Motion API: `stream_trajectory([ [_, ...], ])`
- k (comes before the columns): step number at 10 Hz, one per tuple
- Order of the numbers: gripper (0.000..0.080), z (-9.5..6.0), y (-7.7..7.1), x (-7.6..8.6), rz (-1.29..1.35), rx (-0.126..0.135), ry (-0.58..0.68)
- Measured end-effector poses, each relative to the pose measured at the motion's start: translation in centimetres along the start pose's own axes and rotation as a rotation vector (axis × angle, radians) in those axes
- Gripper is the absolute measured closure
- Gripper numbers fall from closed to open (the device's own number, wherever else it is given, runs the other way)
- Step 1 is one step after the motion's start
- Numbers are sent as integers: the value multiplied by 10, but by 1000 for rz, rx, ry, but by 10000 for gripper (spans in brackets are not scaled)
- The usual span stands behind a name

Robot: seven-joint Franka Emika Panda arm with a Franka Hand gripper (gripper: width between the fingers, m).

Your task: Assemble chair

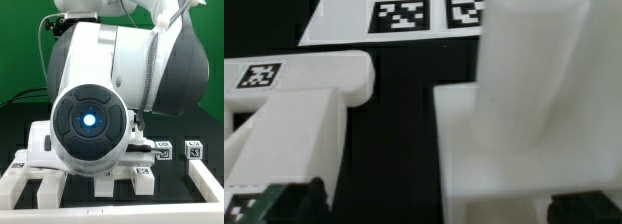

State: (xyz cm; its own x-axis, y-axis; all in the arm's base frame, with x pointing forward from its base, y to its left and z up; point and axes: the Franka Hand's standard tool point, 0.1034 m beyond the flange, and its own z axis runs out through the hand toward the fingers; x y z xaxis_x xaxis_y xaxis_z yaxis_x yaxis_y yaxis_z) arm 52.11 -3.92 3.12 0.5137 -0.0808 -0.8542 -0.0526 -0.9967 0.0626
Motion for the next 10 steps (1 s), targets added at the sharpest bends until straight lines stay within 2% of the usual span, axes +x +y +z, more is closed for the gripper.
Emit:
stream_trajectory([
  [7, 151, -1, 3, 2, 2, 3, 11],
  [8, 151, -5, 5, 2, -1, 8, 17],
  [10, 151, -33, 14, 2, 2, 16, 83],
])
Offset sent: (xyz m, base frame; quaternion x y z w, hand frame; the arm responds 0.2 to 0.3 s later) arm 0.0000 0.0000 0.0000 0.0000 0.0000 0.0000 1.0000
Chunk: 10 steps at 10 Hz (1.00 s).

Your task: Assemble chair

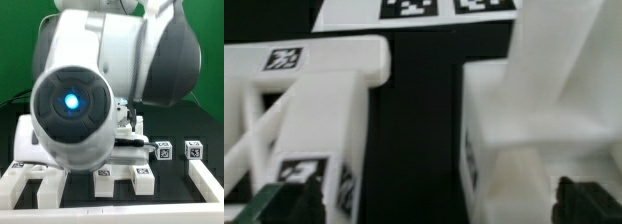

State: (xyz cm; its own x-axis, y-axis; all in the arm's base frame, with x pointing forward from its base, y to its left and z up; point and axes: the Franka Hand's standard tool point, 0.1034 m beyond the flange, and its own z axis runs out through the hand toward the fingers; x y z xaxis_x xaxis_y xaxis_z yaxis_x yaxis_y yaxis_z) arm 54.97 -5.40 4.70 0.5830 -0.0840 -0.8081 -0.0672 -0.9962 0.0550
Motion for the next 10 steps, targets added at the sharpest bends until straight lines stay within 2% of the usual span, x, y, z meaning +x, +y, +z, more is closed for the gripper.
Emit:
stream_trajectory([
  [1, 151, -14, 0, -2, -12, 0, 45],
  [2, 151, -21, 2, -7, -16, 5, 61],
  [3, 151, -29, 7, -1, -23, 2, 101],
  [4, 151, -49, 11, 3, -38, -2, 209],
  [5, 151, -59, 15, -5, -36, 10, 309],
  [8, 151, -65, 37, -28, -32, 43, 487],
  [9, 151, -70, 46, -27, -36, 40, 577],
  [10, 151, -68, 54, -29, -23, 41, 673],
])
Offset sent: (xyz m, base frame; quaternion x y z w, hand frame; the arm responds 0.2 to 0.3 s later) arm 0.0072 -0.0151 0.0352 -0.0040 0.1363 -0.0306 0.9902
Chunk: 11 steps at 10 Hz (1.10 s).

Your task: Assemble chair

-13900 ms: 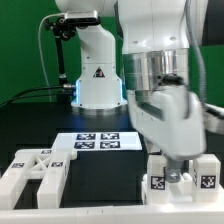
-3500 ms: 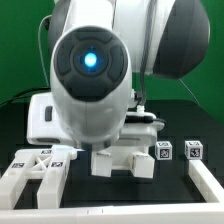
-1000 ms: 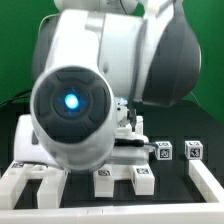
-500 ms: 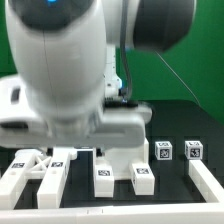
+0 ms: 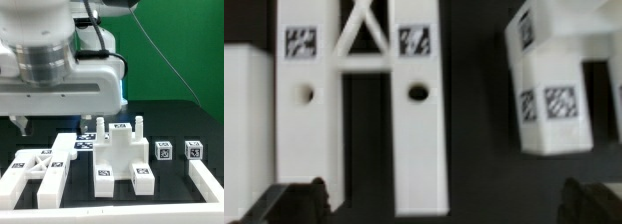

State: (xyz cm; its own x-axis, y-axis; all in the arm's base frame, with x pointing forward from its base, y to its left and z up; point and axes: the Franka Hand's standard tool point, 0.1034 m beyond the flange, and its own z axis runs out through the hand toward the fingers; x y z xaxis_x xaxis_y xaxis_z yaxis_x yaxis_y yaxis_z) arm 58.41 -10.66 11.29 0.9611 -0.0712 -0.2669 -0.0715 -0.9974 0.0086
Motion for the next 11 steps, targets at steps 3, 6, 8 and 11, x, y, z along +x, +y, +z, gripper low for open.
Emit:
stream_trajectory([
  [3, 151, 5, 1, -7, 5, 0, 30],
  [6, 151, 13, 4, -6, -6, 35, 100],
  [8, 151, 27, 9, -11, 6, 65, 152],
  [11, 151, 46, 5, 4, 4, 36, 217],
])
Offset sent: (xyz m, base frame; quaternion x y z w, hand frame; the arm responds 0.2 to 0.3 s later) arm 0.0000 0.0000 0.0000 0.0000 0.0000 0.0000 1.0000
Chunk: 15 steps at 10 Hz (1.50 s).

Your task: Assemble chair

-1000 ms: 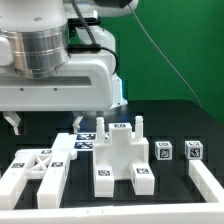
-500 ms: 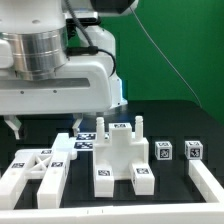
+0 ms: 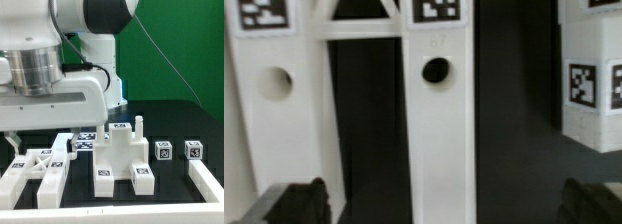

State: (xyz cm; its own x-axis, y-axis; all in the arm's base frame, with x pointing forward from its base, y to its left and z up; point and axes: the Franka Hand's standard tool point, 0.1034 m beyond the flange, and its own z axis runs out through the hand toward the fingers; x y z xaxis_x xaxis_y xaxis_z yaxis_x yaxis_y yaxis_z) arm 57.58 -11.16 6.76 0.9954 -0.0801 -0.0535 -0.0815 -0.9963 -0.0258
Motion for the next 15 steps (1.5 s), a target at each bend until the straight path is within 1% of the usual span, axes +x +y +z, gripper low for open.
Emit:
stream_trajectory([
  [1, 151, 8, 1, 2, -4, -13, 18],
  [2, 151, 12, 0, 3, -7, -17, 23],
  [4, 151, 22, 3, 1, -8, -28, 25],
  [7, 151, 37, 7, -13, -2, -29, -7],
  [9, 151, 46, 2, -23, -5, -25, -28],
  [12, 151, 55, -5, -27, -6, -22, -44],
  [14, 151, 54, -5, -26, -4, -23, -44],
  [15, 271, 55, -4, -26, -4, -23, -44],
])
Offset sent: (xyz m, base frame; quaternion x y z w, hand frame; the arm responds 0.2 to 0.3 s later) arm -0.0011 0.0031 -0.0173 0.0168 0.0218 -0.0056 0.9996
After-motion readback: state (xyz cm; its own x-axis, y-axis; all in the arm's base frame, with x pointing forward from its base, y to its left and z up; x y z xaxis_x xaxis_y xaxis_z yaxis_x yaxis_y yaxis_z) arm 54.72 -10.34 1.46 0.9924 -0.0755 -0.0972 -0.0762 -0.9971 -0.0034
